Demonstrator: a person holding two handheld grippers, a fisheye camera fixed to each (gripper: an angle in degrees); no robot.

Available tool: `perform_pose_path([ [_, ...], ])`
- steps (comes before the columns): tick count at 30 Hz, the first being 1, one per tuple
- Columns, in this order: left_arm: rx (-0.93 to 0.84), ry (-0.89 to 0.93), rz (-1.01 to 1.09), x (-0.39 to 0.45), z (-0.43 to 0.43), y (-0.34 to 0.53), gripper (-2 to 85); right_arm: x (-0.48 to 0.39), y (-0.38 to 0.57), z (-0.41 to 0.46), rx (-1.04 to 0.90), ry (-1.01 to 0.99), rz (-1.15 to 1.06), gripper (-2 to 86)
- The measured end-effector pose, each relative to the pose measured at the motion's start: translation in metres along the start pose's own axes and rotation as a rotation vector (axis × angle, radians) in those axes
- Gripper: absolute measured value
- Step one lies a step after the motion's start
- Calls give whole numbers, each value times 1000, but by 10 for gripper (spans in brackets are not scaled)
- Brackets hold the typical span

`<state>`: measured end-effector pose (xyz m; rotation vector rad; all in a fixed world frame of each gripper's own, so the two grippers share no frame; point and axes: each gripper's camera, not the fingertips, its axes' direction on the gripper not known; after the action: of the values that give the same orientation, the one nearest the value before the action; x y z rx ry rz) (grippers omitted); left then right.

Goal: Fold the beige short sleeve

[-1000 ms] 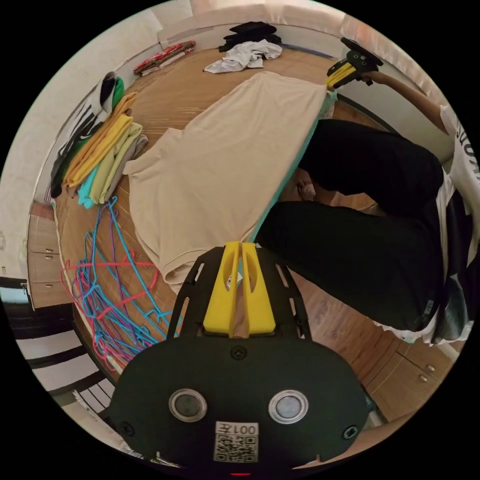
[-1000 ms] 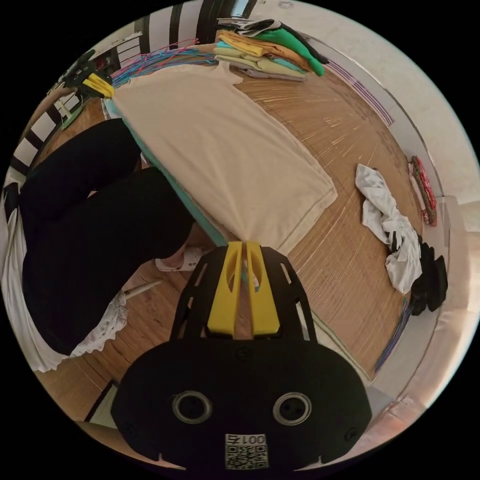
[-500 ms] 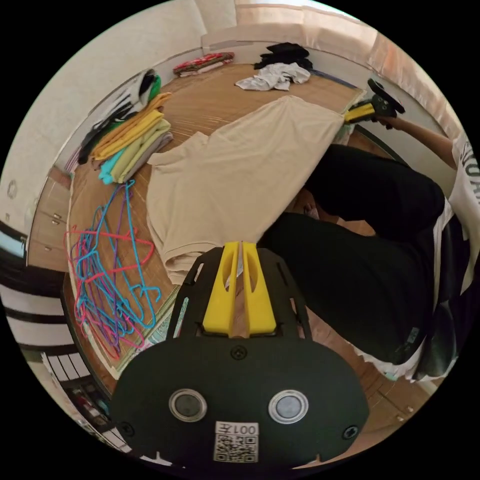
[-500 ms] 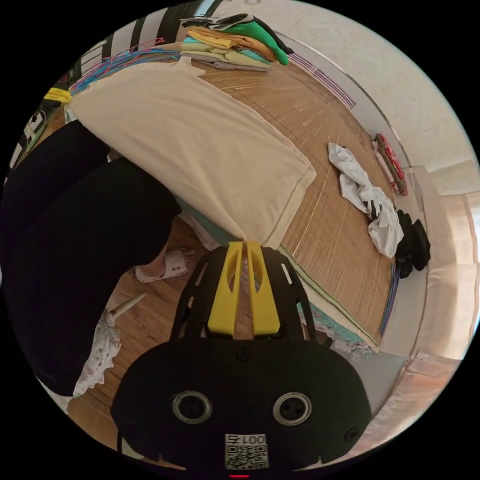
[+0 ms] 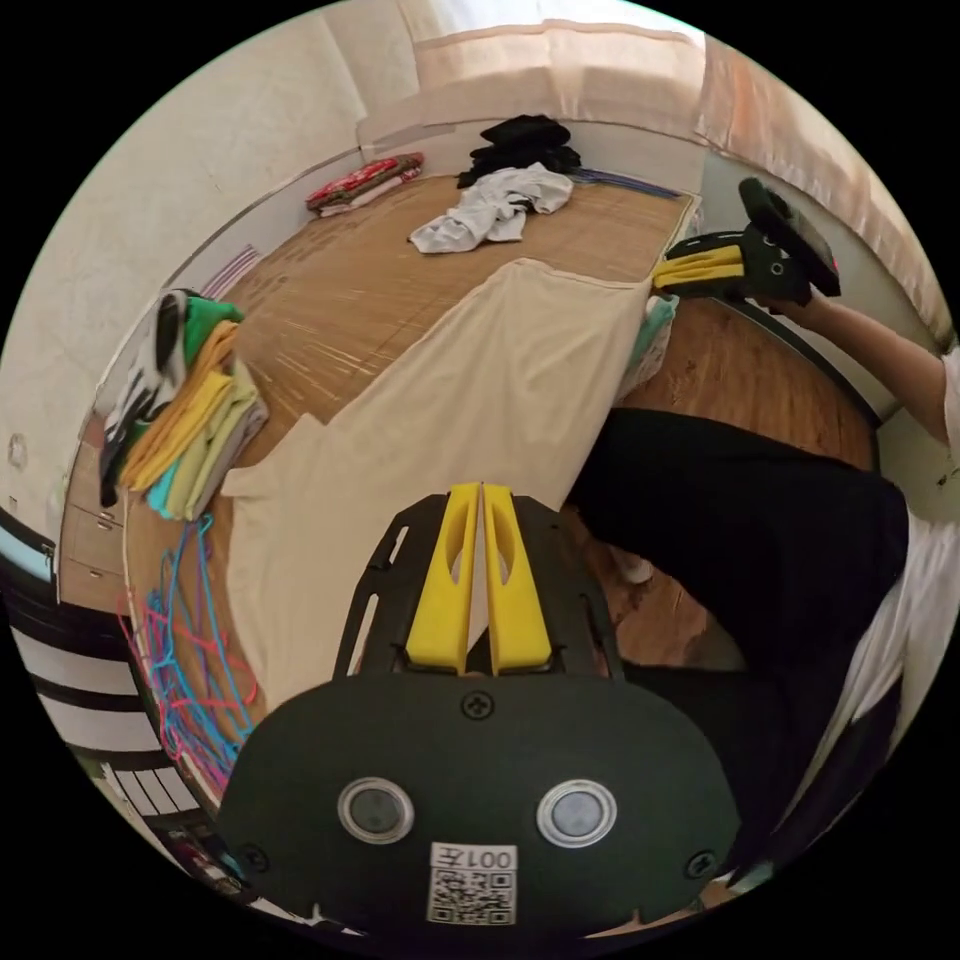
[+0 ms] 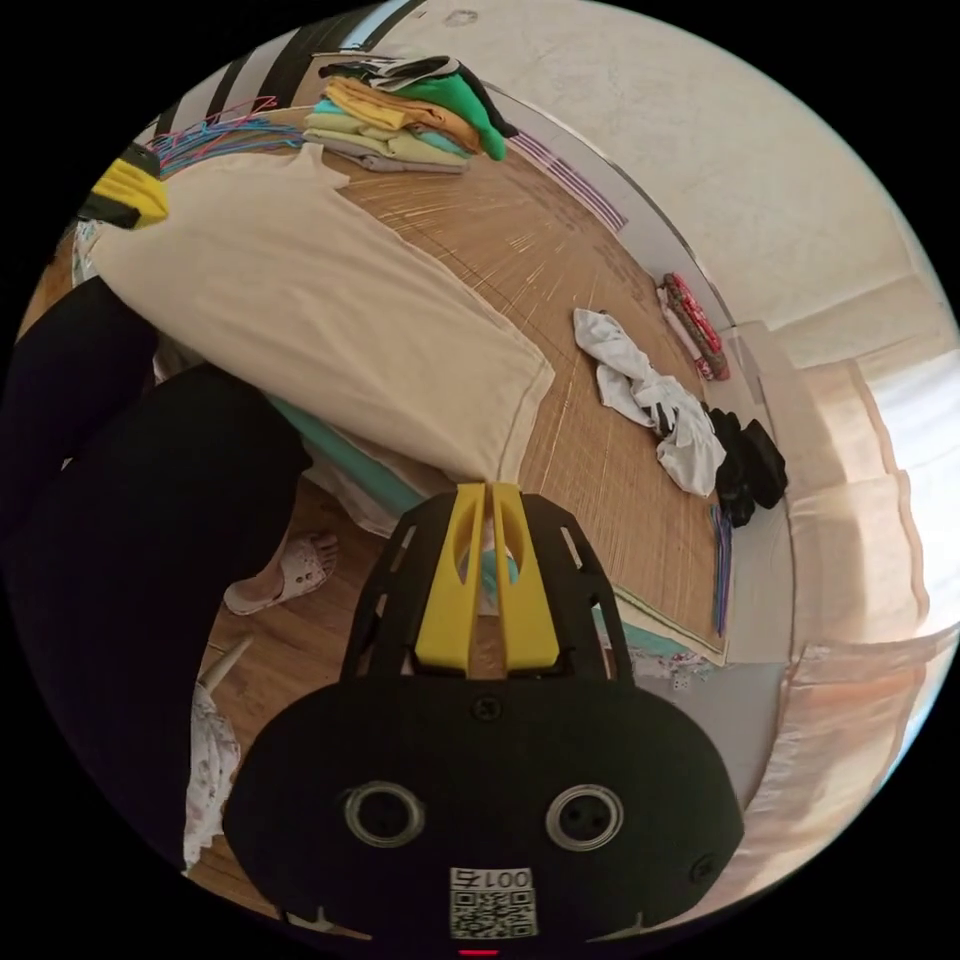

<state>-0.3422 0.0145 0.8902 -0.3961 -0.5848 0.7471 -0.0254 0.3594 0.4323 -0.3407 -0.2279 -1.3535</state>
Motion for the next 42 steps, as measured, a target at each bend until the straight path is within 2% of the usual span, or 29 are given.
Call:
perform_pose_path([
  [5, -129, 71, 50, 3, 42, -17, -10, 11, 2, 1, 19, -47, 101, 8],
  [11, -72, 160, -51, -32, 43, -4, -10, 22, -7, 16, -13, -96, 111, 11],
  [14, -3, 108, -112, -56, 23, 15, -10, 33, -4, 28, -56, -182, 87, 17],
  [16, 31, 9, -151, -89, 6, 38, -9, 51, 4, 27, -83, -217, 124, 22],
  [20, 12, -167, -211, -171, -2, 67, -5, 69, -3, 18, -119, -122, 113, 33],
  [23, 6, -118, -257, -252, 5, 67, 13, 71, -43, 13, -75, -144, 64, 50],
  [29, -13, 38, -227, -356, 60, 37, 36, 58, -197, 28, 257, -588, 80, 89],
  [31, -58, 114, -198, -378, 87, 30, 49, 38, -261, 55, 248, -638, 33, 105],
  [34, -108, 110, -175, -397, 110, 30, 60, 15, -321, 91, 193, -683, -34, 124],
  [37, -120, 145, -151, -408, 125, 35, 61, 3, -359, 127, 124, -815, -46, 136],
  [42, -77, 181, -116, -418, 131, 37, 51, 1, -383, 153, 105, -786, 17, 109],
])
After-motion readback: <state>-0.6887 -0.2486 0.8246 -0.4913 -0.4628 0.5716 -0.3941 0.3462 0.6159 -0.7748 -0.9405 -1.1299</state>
